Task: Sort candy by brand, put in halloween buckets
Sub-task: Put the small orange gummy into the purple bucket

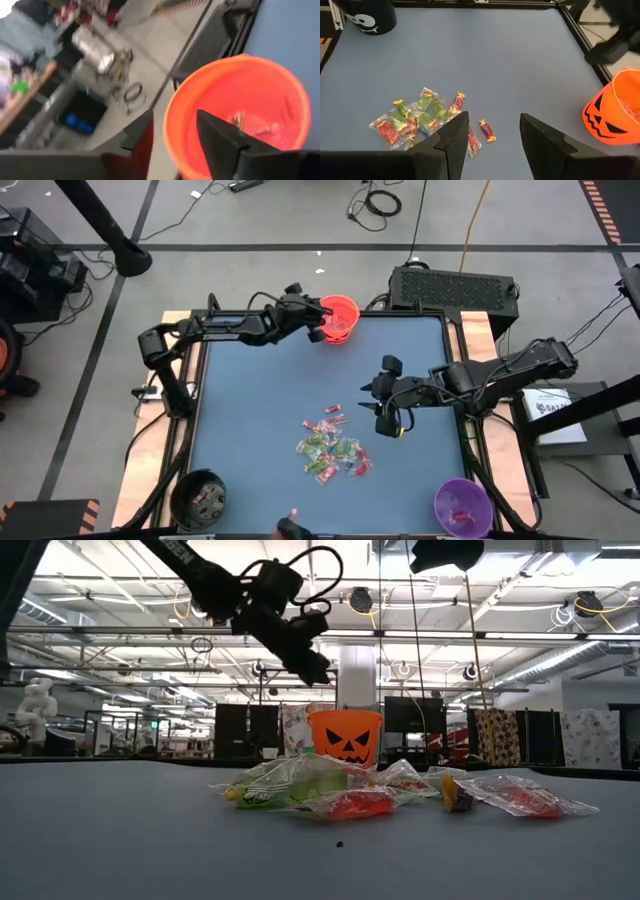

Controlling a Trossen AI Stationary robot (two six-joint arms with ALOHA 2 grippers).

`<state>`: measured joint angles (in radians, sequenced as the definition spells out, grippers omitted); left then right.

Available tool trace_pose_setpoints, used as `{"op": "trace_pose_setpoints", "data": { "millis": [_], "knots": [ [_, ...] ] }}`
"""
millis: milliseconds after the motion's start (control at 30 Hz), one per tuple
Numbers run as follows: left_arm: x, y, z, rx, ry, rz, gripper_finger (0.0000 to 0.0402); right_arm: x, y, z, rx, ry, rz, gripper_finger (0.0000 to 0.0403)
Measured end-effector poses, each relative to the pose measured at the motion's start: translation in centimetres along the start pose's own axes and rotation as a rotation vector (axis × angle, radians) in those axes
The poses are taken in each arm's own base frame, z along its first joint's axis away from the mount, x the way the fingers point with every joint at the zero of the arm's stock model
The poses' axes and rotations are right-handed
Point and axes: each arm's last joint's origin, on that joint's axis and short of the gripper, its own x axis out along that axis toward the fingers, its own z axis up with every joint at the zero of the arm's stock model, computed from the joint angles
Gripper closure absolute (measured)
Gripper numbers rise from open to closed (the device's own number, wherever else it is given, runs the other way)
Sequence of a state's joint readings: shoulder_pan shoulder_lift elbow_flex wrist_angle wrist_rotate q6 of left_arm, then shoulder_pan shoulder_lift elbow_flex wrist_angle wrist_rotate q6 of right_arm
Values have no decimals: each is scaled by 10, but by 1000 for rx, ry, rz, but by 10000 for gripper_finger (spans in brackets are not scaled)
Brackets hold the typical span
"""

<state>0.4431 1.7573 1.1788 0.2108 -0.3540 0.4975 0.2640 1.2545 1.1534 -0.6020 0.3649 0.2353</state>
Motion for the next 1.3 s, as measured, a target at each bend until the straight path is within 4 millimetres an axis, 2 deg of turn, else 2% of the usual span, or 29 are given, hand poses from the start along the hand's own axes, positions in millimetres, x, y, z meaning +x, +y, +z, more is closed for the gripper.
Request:
{"op": "trace_pose_setpoints", "data": {
  "millis": [67, 167, 233, 400, 600, 733, 833, 1000, 1133, 1300],
  "knots": [
    [-17, 4, 15, -70, 39, -29, 228, 1, 0, -1, 25, 16, -5, 234],
    [-61, 6, 40, -178, 88, -187, 223, 7, 3, -6, 37, 63, -7, 234],
    [-88, 2, 46, -247, 126, -318, 222, 13, 9, -10, 21, 95, -7, 234],
    [-148, -26, 47, -303, 213, -597, 222, 40, 30, -25, 48, 174, 34, 234],
    [-187, -73, 31, -193, 256, -697, 222, 79, 68, -58, 55, 271, 116, 234],
    [-200, -91, 27, -127, 245, -733, 222, 96, 88, -76, 57, 328, 113, 230],
    [-204, -93, 29, -108, 223, -741, 222, 104, 100, -89, 44, 386, 131, 219],
    [-205, -95, 29, -107, 222, -744, 222, 101, 123, -108, -38, 458, 216, 193],
    [-204, -95, 30, -106, 211, -740, 222, 98, 138, -119, -113, 460, 237, 189],
    [-203, -94, 34, -127, 172, -738, 222, 104, 143, -130, -173, 462, 183, 198]
  ]
}}
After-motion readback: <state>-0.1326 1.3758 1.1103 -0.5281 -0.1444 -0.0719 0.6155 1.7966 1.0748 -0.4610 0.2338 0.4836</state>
